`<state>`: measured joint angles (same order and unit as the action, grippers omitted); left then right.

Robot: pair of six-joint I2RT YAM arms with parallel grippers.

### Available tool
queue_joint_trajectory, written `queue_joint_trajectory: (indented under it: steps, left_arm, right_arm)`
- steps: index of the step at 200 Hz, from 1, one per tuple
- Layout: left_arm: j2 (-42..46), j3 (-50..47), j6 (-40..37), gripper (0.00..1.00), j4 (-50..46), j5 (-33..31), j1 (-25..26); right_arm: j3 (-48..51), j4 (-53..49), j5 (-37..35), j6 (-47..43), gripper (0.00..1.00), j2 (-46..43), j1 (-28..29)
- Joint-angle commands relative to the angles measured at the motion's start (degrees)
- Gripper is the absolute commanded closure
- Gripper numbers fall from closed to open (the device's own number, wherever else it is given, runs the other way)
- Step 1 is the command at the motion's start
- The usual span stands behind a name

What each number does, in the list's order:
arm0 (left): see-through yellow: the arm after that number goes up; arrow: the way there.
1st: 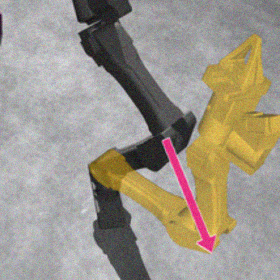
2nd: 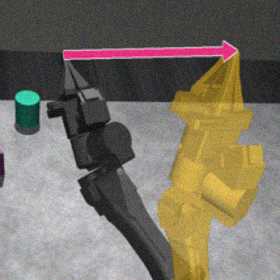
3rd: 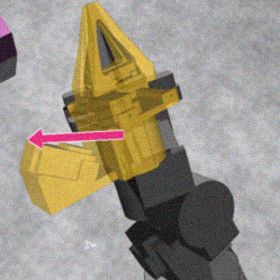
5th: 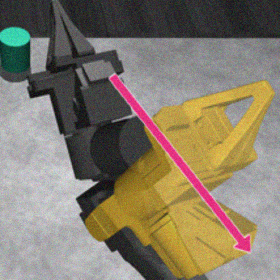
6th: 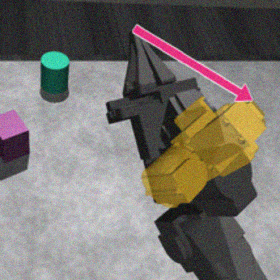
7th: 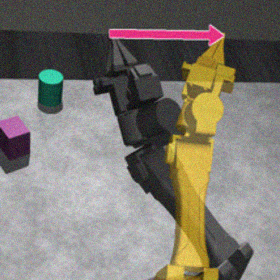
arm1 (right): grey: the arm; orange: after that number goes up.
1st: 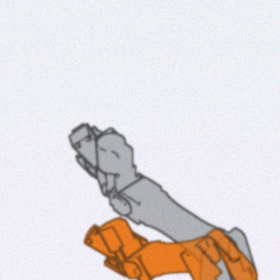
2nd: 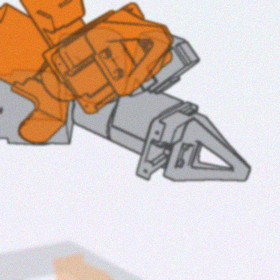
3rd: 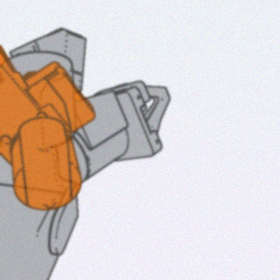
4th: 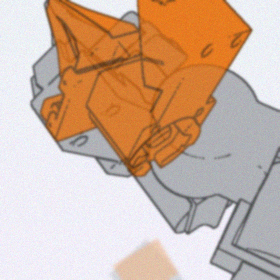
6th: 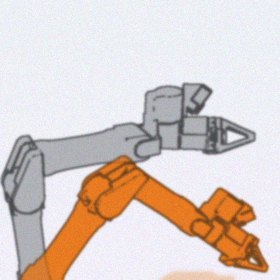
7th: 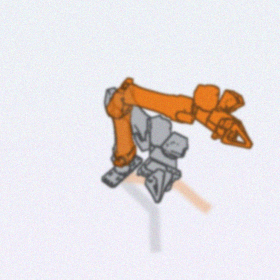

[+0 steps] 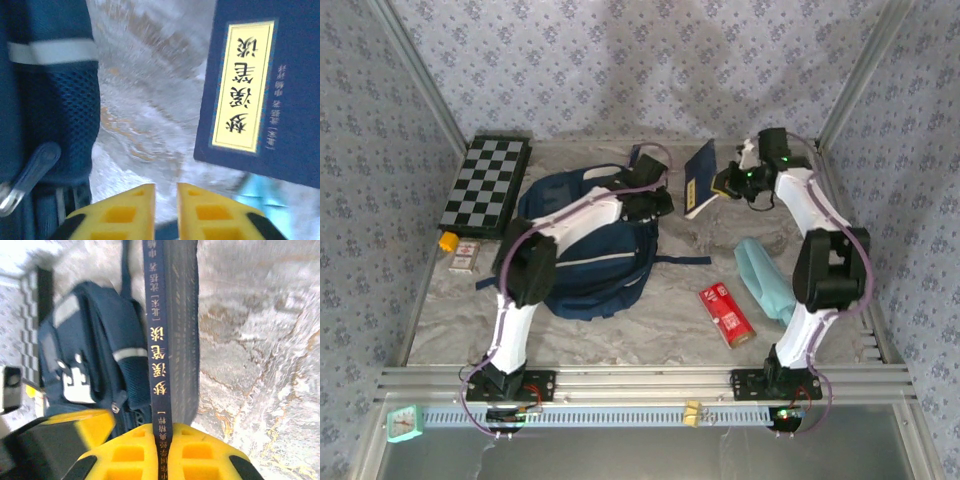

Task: Pack the student bag

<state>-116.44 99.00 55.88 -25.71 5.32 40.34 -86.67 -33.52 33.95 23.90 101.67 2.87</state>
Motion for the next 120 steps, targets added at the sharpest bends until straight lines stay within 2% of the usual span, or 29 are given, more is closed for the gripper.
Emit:
queue_joint_trajectory:
  steps: [1,42,69,91,120]
  left_arm:
    - [10.51,-6.41,8.10,0.71,6.60,0.75,-1.32]
    - [24.30,-19.48,19.69,0.36,17.91,-0.56,-1.90]
    - [31.37,-26.38,27.28,0.18,24.80,-2.92,-1.87]
    - [35.00,-30.62,31.72,0.08,30.37,-5.48,-1.38]
    - [36.47,-33.85,34.95,0.03,37.19,-9.01,-0.34]
  right_arm:
    - [4.93,11.47,-1.79,9.55,1.00,-7.71,0.92]
    - [13.65,25.84,-7.27,21.09,1.00,-16.15,7.44]
    - [17.85,37.45,-12.70,29.74,1.00,-20.17,12.32]
    - [22.24,46.18,-18.01,34.55,1.00,-22.51,16.69]
    - [22.51,51.77,-21.99,38.81,1.00,-22.22,21.49]
